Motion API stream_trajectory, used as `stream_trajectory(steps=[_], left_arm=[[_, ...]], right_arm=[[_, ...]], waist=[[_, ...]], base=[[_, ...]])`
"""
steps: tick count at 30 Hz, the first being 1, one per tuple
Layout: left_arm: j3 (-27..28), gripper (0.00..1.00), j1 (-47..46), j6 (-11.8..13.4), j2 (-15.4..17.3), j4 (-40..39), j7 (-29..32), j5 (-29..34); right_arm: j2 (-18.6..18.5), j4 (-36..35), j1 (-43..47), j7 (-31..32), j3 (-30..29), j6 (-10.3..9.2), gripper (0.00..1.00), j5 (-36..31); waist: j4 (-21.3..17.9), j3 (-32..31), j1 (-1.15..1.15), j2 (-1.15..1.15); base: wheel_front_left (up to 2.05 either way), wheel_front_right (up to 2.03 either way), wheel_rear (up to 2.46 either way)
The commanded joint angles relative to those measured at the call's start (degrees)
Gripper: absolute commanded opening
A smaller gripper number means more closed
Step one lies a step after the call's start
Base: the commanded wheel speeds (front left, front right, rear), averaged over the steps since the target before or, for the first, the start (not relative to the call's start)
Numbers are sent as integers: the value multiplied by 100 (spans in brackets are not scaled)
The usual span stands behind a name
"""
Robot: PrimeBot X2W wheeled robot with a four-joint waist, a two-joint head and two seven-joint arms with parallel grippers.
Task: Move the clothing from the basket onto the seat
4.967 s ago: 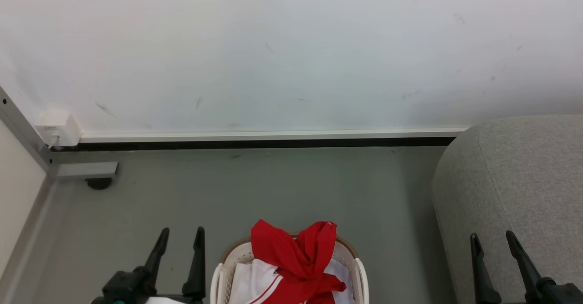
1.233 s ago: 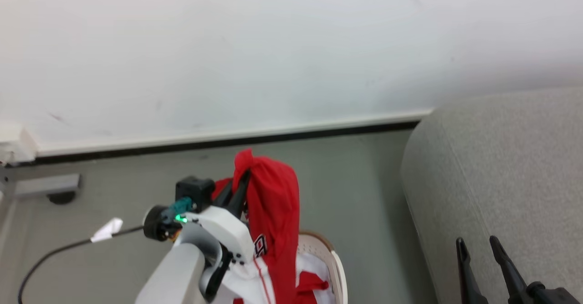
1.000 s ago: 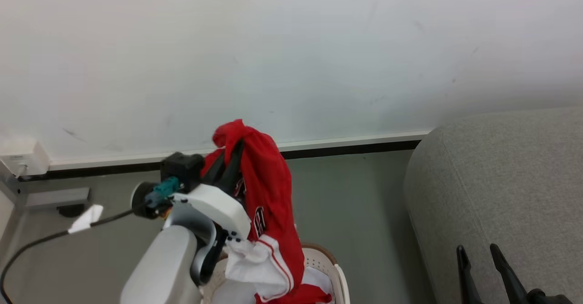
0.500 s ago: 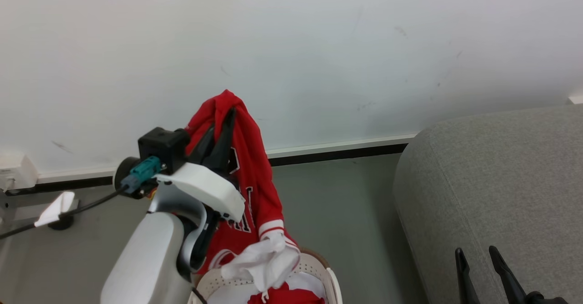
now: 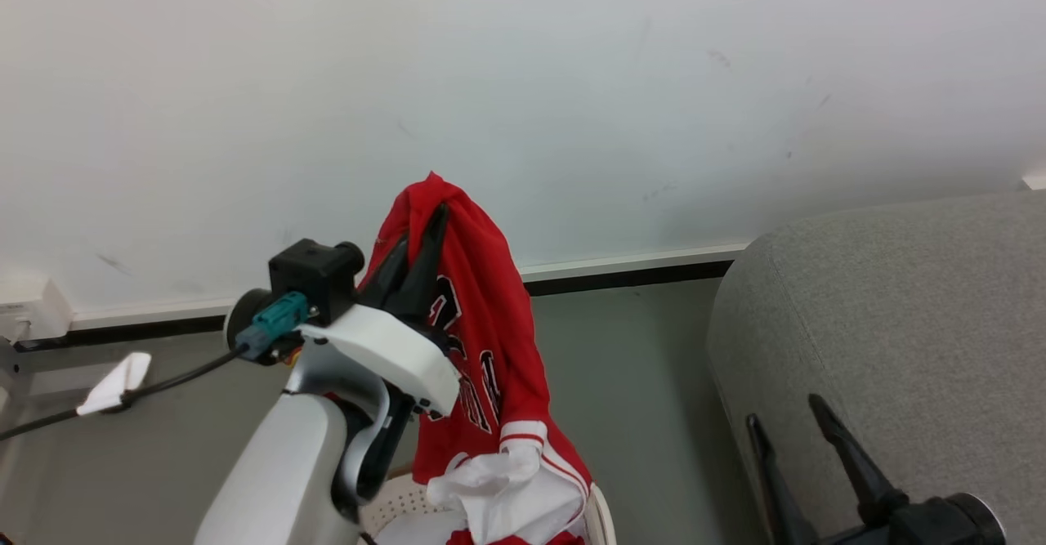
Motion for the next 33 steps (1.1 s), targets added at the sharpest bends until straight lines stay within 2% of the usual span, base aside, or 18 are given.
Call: stream_trajectory(steps=[1,10,18,23,29,33], left_arm=[[-24,0,85,-22,-27,-60,10,-55],[-169,0,166,-23,-70,-147,52,-92],[-371,0,188,-33,-168,-272,108,-140],[-641,0,143,-97,-279,-353,141,-203],[-978,0,48,-130,-393,-428,190,-314],[-1165,0,-7,-91,-430,-439,192,-363]], right_arm=[[-117,1,-150,3,237,-12,100,45],[-378,711,-1195,3,1850,-12,100,276],[-113,1794,-2270,2,2748,-12,100,477],[64,2629,-2933,3,3125,-12,100,316],[166,3501,-3386,3,3068,-12,100,-11],[186,3692,-3463,7,3383,-12,100,429]], waist=[[16,-11,0,0],[143,-67,0,0],[348,-104,0,0],[483,-92,0,0],[633,-93,0,0],[715,-96,0,0]], base=[[0,0,0],[0,0,0],[0,0,0],[0,0,0],[0,0,0],[0,0,0]])
